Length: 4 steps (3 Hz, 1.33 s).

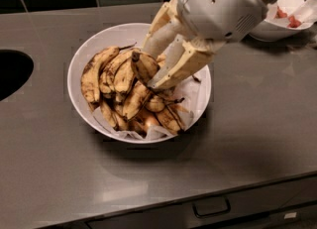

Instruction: Pick banana from white bowl

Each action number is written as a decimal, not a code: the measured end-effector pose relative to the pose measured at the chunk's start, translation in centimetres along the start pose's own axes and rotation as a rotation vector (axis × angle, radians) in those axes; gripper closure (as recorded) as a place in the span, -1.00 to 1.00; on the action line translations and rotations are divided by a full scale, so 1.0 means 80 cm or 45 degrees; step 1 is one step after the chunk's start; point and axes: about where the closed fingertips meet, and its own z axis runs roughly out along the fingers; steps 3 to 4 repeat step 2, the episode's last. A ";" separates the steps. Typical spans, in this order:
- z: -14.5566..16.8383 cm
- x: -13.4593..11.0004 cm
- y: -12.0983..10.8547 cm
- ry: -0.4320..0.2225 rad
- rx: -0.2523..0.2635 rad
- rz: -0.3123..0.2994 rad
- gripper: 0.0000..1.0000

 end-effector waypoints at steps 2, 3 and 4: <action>-0.056 -0.079 0.006 0.183 0.093 -0.082 1.00; -0.056 -0.079 0.006 0.183 0.093 -0.082 1.00; -0.056 -0.079 0.006 0.183 0.093 -0.082 1.00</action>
Offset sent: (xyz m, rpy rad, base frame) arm -0.0532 0.0156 0.0977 -0.1805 -0.1979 -0.0854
